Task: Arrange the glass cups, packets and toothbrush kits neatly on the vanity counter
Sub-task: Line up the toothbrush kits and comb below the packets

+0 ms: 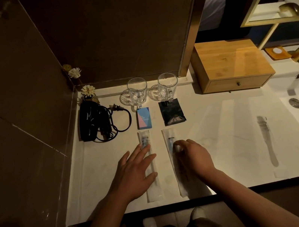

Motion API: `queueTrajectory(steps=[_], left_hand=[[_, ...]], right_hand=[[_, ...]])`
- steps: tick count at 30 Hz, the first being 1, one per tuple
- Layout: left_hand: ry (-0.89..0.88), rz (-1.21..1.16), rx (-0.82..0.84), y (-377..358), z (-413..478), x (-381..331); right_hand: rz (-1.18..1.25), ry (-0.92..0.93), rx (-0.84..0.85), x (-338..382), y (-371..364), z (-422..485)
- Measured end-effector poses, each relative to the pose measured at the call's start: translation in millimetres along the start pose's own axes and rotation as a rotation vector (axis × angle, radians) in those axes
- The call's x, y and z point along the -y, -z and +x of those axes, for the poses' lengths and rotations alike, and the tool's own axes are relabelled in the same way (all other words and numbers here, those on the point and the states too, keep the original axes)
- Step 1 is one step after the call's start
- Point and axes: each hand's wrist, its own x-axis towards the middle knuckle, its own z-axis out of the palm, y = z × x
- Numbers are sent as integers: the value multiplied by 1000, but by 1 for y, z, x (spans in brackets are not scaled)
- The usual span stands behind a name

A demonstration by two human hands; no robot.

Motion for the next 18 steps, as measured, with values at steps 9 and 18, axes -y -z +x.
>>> queueTrajectory(steps=[9,18], left_hand=[[-19,-14,-20,0,0,7],[-26,-39,-11,1,5,11]], right_hand=[[48,-46,34,7,0,6],[85,-53,30,9,-6,12]])
